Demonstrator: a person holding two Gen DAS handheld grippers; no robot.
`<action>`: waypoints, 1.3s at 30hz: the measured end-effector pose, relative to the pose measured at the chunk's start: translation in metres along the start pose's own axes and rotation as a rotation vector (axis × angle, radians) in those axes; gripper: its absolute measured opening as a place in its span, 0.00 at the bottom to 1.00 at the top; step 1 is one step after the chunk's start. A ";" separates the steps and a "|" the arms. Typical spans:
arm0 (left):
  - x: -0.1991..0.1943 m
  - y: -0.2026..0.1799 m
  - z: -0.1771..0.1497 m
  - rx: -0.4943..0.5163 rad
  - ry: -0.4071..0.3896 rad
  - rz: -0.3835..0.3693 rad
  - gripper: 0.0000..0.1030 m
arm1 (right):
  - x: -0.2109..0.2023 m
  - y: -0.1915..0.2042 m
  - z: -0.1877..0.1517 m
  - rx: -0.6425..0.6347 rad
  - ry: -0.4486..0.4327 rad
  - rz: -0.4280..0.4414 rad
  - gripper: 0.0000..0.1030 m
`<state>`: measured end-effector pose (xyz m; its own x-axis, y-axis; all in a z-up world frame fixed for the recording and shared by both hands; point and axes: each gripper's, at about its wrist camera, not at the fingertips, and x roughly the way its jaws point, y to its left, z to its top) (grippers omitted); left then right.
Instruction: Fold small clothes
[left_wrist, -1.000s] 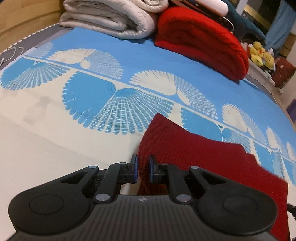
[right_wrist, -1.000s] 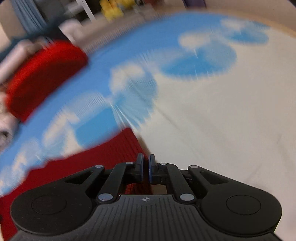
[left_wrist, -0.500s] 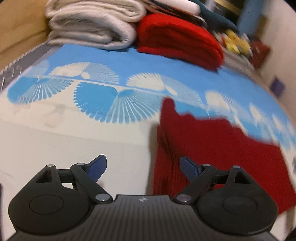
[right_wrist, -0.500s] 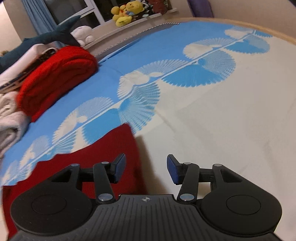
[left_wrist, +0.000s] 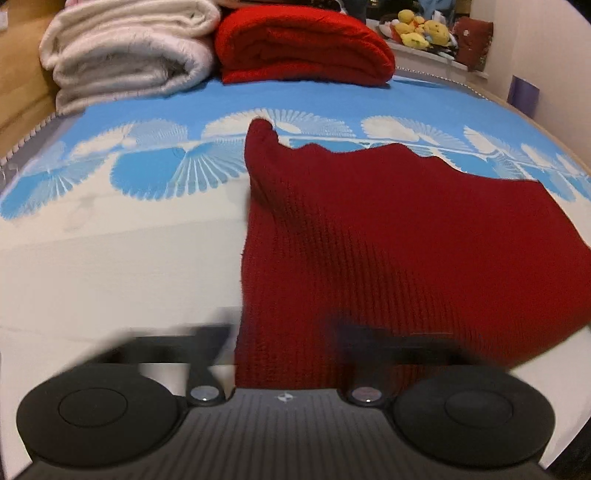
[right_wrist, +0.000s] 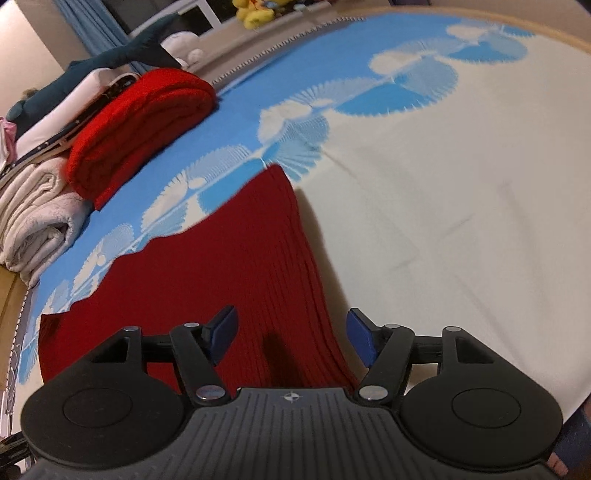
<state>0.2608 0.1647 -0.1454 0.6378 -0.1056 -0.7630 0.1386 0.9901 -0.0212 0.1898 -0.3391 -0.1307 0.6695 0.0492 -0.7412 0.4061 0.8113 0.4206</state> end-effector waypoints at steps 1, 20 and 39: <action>-0.004 0.003 0.002 -0.055 -0.012 0.018 0.13 | 0.002 -0.002 0.000 0.002 0.004 -0.012 0.65; -0.006 0.035 -0.001 -0.257 0.049 -0.050 0.78 | 0.031 0.004 -0.003 -0.125 0.077 -0.016 0.65; -0.010 0.048 0.064 -0.313 -0.079 -0.020 0.93 | 0.021 0.001 0.054 -0.001 -0.133 -0.014 0.64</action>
<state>0.3090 0.2071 -0.0973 0.6960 -0.1197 -0.7080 -0.0806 0.9667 -0.2428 0.2375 -0.3684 -0.1172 0.7406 -0.0400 -0.6708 0.4153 0.8120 0.4101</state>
